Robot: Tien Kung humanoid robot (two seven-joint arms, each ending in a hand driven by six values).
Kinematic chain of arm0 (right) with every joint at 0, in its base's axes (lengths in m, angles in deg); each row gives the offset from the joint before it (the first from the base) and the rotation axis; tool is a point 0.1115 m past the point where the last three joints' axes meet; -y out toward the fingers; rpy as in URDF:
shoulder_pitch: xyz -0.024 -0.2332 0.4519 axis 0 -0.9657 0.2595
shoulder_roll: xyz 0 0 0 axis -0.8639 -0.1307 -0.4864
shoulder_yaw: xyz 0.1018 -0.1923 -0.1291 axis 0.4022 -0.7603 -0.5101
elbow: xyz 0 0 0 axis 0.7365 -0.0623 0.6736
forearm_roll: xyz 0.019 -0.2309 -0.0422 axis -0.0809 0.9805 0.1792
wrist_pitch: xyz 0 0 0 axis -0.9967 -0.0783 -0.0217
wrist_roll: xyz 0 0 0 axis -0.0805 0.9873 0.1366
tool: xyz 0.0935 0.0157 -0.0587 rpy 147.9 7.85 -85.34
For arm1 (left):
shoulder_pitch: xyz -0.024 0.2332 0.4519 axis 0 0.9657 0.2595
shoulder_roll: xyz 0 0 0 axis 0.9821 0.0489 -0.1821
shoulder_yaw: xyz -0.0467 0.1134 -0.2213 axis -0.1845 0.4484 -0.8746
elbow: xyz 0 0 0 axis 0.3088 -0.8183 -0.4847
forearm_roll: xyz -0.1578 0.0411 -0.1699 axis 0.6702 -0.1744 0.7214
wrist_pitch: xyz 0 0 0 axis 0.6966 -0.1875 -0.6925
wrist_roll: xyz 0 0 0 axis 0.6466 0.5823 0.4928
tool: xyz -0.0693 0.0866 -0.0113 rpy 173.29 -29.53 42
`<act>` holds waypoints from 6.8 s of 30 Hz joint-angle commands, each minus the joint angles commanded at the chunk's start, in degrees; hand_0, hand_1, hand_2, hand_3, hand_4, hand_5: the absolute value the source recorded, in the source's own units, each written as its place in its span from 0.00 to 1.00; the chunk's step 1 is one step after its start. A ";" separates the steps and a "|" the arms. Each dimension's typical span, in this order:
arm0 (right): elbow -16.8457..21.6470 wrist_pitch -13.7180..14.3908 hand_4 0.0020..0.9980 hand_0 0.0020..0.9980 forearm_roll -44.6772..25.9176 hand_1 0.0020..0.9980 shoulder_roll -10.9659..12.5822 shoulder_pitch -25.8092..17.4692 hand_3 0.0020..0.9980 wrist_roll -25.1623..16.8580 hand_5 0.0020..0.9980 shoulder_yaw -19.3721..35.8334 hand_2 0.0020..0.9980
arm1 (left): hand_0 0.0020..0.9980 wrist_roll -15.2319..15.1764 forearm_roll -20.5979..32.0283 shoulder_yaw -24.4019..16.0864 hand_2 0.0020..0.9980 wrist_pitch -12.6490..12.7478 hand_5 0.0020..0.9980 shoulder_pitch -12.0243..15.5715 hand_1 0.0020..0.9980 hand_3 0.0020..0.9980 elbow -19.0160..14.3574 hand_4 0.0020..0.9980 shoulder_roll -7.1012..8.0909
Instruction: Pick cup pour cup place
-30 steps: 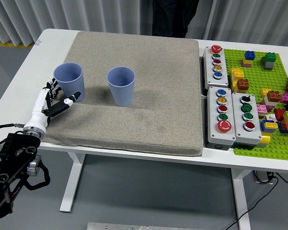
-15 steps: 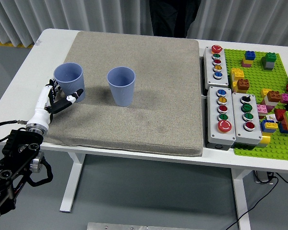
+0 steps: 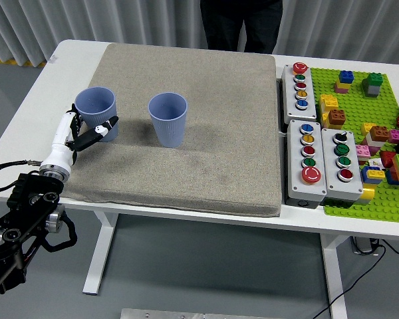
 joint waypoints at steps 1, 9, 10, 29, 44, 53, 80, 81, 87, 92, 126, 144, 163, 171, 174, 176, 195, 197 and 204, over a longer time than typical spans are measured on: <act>0.00 0.00 0.00 0.70 0.02 0.68 0.00 0.01 0.60 0.00 0.15 0.01 0.61 | 0.99 -0.01 0.02 0.07 1.00 -0.03 0.34 -0.11 0.93 1.00 0.20 0.93 -0.17; 0.00 -0.04 0.00 0.70 0.13 0.68 0.00 0.05 0.60 0.01 0.15 0.05 0.62 | 0.99 -0.08 0.32 0.34 1.00 -0.06 0.36 -0.33 0.93 1.00 0.89 0.93 -0.52; 0.00 -0.03 0.00 0.70 0.12 0.68 0.00 0.07 0.60 0.01 0.15 0.05 0.62 | 0.99 -0.07 0.36 0.34 1.00 -0.05 0.36 -0.36 0.93 1.00 0.96 0.93 -0.49; 0.00 -0.08 0.00 0.70 0.30 0.68 0.04 0.10 0.60 0.03 0.15 0.08 0.61 | 0.98 -0.10 0.86 0.80 1.00 0.71 0.37 -1.18 0.93 1.00 2.02 0.93 -0.58; 0.00 -0.19 0.00 0.69 1.05 0.68 0.05 0.00 0.60 0.07 0.15 0.58 0.61 | 0.98 -0.14 1.28 1.13 1.00 0.63 0.39 -1.87 0.93 1.00 2.89 0.93 -0.58; 0.00 -0.13 0.00 0.70 1.03 0.68 0.07 0.29 0.60 0.05 0.15 0.71 0.61 | 0.98 -0.12 1.31 1.25 1.00 0.44 0.39 -2.69 0.93 1.00 3.40 0.93 -0.96; 0.00 -0.12 0.00 0.69 1.14 0.68 0.08 0.58 0.60 0.06 0.15 0.90 0.61 | 0.88 -0.11 1.26 1.00 1.00 1.01 0.08 -2.82 0.85 1.00 3.53 0.69 -1.08; 0.00 -0.12 0.00 0.69 1.13 0.68 0.08 0.58 0.60 0.06 0.15 0.90 0.61 | 0.88 -0.11 1.26 1.00 1.00 1.03 0.08 -2.83 0.85 1.00 3.53 0.69 -1.08; 0.00 -0.15 0.00 0.69 1.26 0.68 0.09 0.58 0.60 0.05 0.15 0.96 0.61 | 0.86 -0.47 2.02 1.08 0.99 1.85 0.10 -2.64 0.82 1.00 3.36 0.69 -1.17; 0.00 -0.14 0.00 0.69 1.24 0.68 0.08 0.63 0.60 0.09 0.15 0.97 0.61 | 0.84 -0.82 1.66 0.84 0.94 2.80 0.10 -2.03 0.78 1.00 1.77 0.68 -1.37; 0.00 -0.29 0.00 0.69 1.24 0.68 0.41 -0.11 0.60 0.13 0.14 0.61 0.61 | 0.59 3.82 -19.64 1.48 0.87 7.82 0.11 -1.99 0.66 0.97 -12.45 0.64 1.51; 0.00 -0.20 0.00 0.70 0.70 0.68 0.47 0.35 0.60 0.13 0.13 0.29 0.61 | 0.56 4.77 -27.08 3.04 0.80 9.72 0.11 -3.81 0.62 0.88 -10.96 0.64 2.69; 0.00 -0.20 0.00 0.70 0.63 0.68 0.55 0.56 0.60 0.10 0.12 0.33 0.61 | 0.53 4.07 -28.03 3.88 0.66 12.34 0.12 -4.27 0.59 0.70 -10.91 0.63 2.97; 0.00 -0.18 0.00 0.70 0.62 0.68 0.59 0.65 0.60 0.08 0.12 0.34 0.61 | 0.53 4.07 -29.01 4.28 0.64 12.88 0.12 -4.77 0.58 0.68 -11.06 0.63 3.12; 0.00 -0.16 0.00 0.70 0.50 0.68 0.61 0.68 0.59 0.08 0.12 0.27 0.61 | 0.53 4.53 -31.64 4.68 0.64 13.00 0.13 -5.12 0.59 0.66 -11.23 0.62 3.37; 0.00 -0.16 0.00 0.70 0.49 0.68 0.62 0.69 0.59 0.08 0.12 0.27 0.61 | 0.53 4.89 -33.60 4.94 0.64 13.10 0.13 -5.36 0.59 0.66 -11.29 0.62 3.52; 0.00 -0.16 0.00 0.70 0.46 0.68 0.63 0.39 0.60 0.13 0.12 0.08 0.61 | 0.53 8.57 -47.97 9.10 0.63 11.74 0.14 -8.77 0.58 0.65 -8.28 0.61 7.04; 0.00 -0.15 0.00 0.70 0.49 0.68 0.61 0.34 0.60 0.15 0.12 0.07 0.61 | 0.53 8.94 -49.07 9.44 0.63 11.58 0.14 -9.13 0.58 0.65 -7.69 0.61 7.31; 0.00 -0.18 0.00 0.70 0.57 0.68 0.61 0.25 0.60 0.16 0.12 0.08 0.61 | 0.53 10.52 -55.38 10.15 0.63 11.26 0.14 -9.68 0.58 0.65 -7.56 0.60 8.22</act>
